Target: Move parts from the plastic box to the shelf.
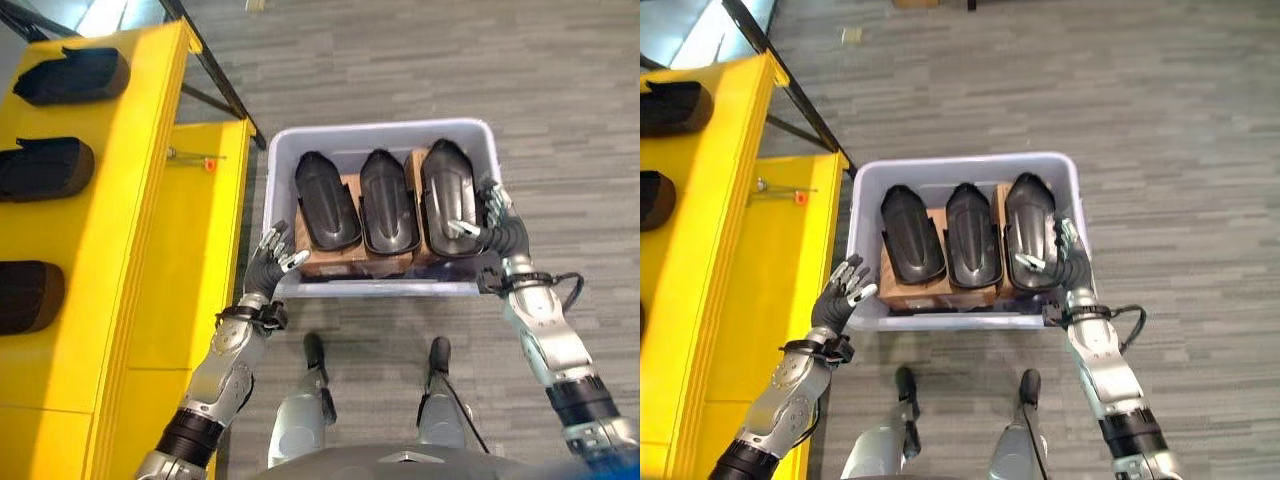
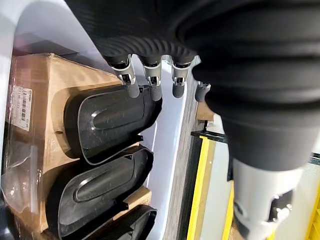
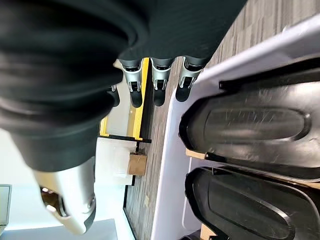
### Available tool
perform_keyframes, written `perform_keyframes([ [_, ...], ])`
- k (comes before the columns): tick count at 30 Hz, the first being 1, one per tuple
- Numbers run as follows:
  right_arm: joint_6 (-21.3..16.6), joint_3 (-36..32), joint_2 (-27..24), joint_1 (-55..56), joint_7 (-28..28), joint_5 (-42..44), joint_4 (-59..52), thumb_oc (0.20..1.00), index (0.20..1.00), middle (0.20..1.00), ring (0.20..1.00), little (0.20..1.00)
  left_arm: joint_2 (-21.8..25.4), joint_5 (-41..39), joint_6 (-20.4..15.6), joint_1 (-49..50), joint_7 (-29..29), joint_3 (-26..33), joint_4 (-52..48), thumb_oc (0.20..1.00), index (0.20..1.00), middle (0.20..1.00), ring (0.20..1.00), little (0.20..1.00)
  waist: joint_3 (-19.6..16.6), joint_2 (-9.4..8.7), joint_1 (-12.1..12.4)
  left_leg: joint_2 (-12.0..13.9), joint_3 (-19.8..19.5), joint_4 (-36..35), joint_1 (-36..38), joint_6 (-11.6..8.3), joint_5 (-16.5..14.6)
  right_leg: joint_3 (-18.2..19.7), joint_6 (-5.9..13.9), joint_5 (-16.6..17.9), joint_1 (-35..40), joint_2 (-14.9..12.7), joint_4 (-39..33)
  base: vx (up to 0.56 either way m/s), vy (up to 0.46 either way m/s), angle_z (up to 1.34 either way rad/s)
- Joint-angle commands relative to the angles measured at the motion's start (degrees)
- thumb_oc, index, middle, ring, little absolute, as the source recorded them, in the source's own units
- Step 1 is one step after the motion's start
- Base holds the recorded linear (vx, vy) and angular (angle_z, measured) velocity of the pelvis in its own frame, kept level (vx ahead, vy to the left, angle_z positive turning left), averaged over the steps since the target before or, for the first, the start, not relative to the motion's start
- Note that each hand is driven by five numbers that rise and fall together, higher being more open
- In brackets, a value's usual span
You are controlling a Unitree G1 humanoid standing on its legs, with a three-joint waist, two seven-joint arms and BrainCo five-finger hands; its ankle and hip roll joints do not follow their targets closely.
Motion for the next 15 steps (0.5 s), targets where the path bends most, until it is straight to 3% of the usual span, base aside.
perform_keyframes([
  [1,-3.35,-0.34,-1.69,-5.67,-2.44,-1.32,-0.01,1.000,1.000,1.000,1.000,1.000,0.98,-0.66,-4.20,-1.83,1.48,-0.32,-4.30,1.000,1.000,1.000,1.000,1.000,0.84,-0.65,0.93,3.81,1.77,7.52,-2.18,-3.07,-1.11,-0.35,2.38,-6.84,-3.29,-8.10,13.82,-0.04,-0.019,-0.05],
  [15,-1.93,2.60,-4.39,-17.70,-6.83,-2.52,9.29,1.000,1.000,1.000,1.000,1.000,1.57,-2.62,-5.50,-4.27,2.22,-2.35,-5.02,1.000,1.000,1.000,1.000,1.000,3.70,0.43,2.46,4.15,1.93,8.11,-5.64,-2.89,-0.84,1.28,2.01,-6.53,-8.84,-8.19,15.75,-0.01,-0.004,-0.03],
])
